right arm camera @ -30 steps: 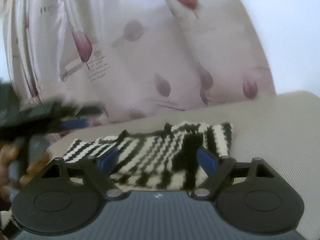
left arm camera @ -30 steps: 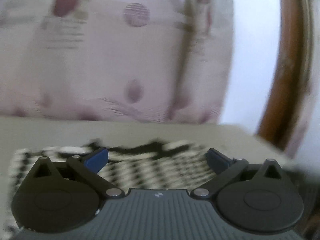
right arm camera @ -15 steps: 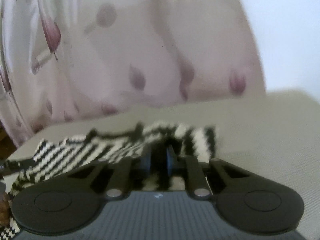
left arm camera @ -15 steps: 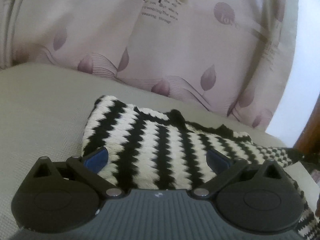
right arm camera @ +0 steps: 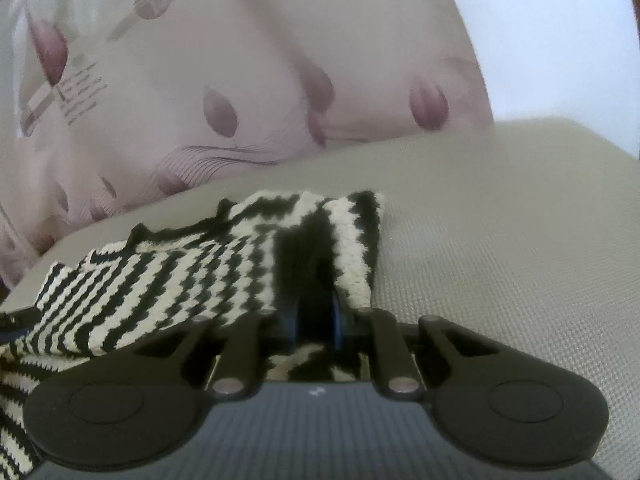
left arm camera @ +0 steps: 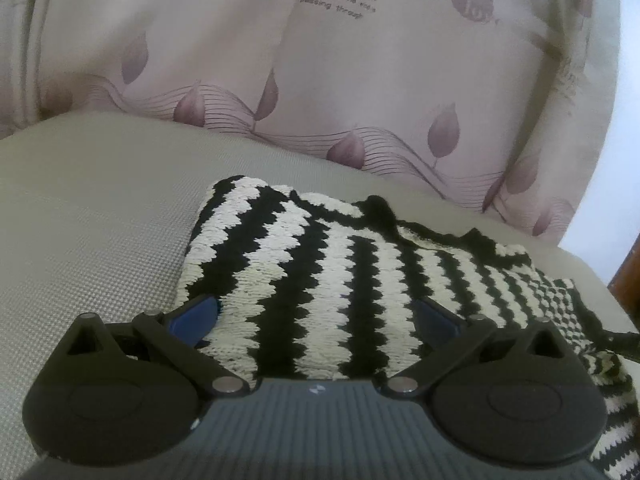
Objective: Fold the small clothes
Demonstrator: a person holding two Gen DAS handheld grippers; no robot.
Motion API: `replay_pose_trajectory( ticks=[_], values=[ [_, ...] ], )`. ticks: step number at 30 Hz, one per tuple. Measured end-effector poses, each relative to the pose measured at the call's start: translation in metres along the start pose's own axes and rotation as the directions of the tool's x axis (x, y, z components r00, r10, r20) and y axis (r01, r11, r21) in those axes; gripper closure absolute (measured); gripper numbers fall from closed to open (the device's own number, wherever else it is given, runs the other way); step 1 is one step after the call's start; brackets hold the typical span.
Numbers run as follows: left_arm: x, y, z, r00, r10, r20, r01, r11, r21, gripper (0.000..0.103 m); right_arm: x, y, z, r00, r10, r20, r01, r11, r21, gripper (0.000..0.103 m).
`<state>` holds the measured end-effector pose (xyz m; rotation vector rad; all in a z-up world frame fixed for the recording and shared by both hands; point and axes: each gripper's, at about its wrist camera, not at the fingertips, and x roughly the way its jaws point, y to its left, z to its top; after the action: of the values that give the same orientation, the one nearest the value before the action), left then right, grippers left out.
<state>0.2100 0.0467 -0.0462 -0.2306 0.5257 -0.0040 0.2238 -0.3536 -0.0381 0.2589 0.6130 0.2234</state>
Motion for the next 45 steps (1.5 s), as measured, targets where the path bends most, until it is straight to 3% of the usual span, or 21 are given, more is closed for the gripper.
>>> replay_pose_trajectory(
  ticks=[6,9,12,15,21,23,29,36,38,41,45],
  values=[
    [0.005,-0.007,0.002,0.999,0.027,-0.030,-0.026,0.999,0.045,0.000,-0.006,-0.012,0.006,0.998,0.049,-0.029,-0.046,0.996,0.076,0.083],
    [-0.012,-0.011,0.004,1.000,-0.018,-0.018,0.020,0.995,0.099,0.001,-0.054,-0.016,0.000,0.996,0.053,0.065,-0.059,0.993,0.101,0.081],
    [-0.054,-0.019,-0.001,0.996,-0.092,0.000,0.090,0.982,0.167,0.000,-0.115,-0.024,-0.027,0.989,0.104,0.107,-0.110,0.992,0.057,0.071],
    [-0.096,-0.022,-0.018,0.989,-0.145,-0.007,0.143,0.967,0.210,0.000,-0.168,-0.038,-0.069,0.987,0.108,0.116,-0.112,0.993,0.025,0.071],
    [-0.152,-0.004,-0.058,0.978,-0.201,-0.051,0.207,0.964,0.169,0.000,-0.229,-0.048,-0.145,0.994,0.029,0.107,-0.031,0.999,0.018,0.070],
    [-0.165,0.004,-0.067,0.979,-0.195,-0.061,0.202,0.969,0.143,0.000,-0.235,-0.046,-0.156,0.994,0.044,0.102,-0.047,0.999,0.028,0.070],
    [-0.183,0.029,-0.076,0.992,-0.090,-0.093,0.100,0.989,0.108,0.001,-0.232,-0.039,-0.163,0.995,0.068,0.079,-0.072,0.996,0.048,0.070],
    [-0.186,0.071,-0.079,0.984,-0.058,-0.168,0.048,0.997,-0.060,0.007,-0.226,-0.033,-0.167,0.993,0.106,0.057,-0.110,0.991,0.081,0.069],
    [-0.185,0.077,-0.081,0.982,-0.073,-0.172,0.060,0.995,-0.080,0.009,-0.225,-0.035,-0.167,0.992,0.114,0.058,-0.119,0.988,0.102,0.071],
    [-0.187,0.077,-0.080,0.976,-0.116,-0.186,0.101,0.991,-0.091,0.015,-0.226,-0.036,-0.167,0.994,0.102,0.044,-0.106,0.989,0.100,0.086],
    [-0.189,0.068,-0.085,0.965,-0.160,-0.208,0.147,0.986,-0.077,0.018,-0.227,-0.037,-0.167,0.991,0.129,0.037,-0.133,0.985,0.110,0.090]
  ],
)
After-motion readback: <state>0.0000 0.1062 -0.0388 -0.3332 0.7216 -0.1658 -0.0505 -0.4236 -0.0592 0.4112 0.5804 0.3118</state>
